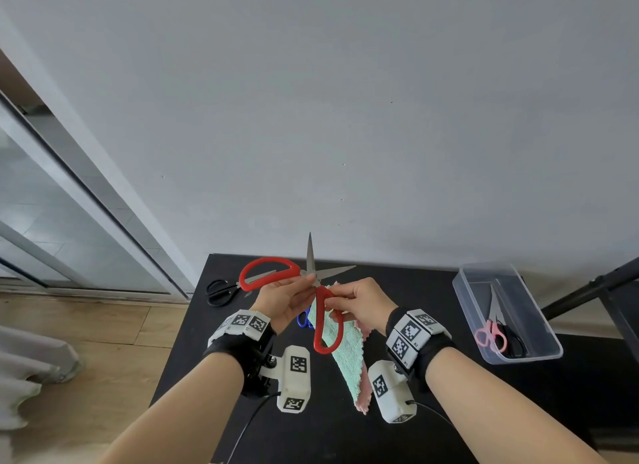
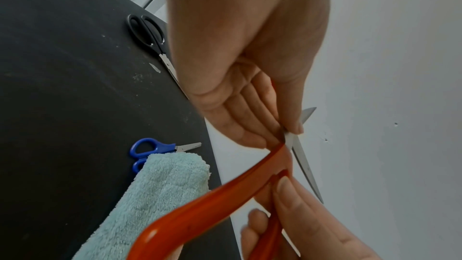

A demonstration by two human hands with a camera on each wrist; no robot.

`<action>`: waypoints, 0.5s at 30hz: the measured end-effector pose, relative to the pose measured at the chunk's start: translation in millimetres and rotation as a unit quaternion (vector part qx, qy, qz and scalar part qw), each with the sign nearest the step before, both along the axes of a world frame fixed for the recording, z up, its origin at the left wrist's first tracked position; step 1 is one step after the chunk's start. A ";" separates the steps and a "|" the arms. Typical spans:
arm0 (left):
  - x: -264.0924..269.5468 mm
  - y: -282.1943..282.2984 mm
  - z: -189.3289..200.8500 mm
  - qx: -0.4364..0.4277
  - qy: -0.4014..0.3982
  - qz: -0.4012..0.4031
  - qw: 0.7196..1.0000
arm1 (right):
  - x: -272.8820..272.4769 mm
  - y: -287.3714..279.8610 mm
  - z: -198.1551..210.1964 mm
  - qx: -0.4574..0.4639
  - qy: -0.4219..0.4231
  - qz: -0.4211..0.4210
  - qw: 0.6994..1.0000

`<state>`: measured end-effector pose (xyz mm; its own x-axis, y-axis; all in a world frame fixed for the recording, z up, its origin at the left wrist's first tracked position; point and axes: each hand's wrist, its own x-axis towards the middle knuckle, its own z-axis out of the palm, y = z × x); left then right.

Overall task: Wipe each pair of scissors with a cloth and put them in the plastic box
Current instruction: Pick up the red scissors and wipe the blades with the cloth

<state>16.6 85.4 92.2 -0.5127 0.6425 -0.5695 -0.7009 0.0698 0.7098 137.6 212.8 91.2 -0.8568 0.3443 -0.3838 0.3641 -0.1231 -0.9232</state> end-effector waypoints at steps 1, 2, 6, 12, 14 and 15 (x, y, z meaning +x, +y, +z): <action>-0.5 -1.3 -0.9 -0.002 0.000 0.003 1.000 | -0.6 -1.4 -0.8 0.001 -0.001 0.001 1.000; -1.7 -2.9 -2.6 -0.004 0.001 0.005 1.000 | -1.0 -2.7 -1.7 0.007 -0.004 0.004 1.000; -7.4 -9.3 -10.7 -0.017 0.008 -0.005 1.000 | 1.1 -5.3 -7.4 0.068 -0.042 0.015 0.997; -14.2 -21.7 -31.6 -0.052 0.000 -0.011 0.999 | 15.7 -5.5 -32.5 0.108 -0.119 -0.021 0.987; -15.1 -26.0 -37.6 -0.064 -0.002 -0.017 0.998 | 21.8 -4.1 -46.8 0.149 -0.153 -0.063 0.975; -15.4 -28.1 -40.4 -0.072 -0.002 -0.022 0.997 | 24.5 -3.3 -54.0 0.175 -0.175 -0.084 0.965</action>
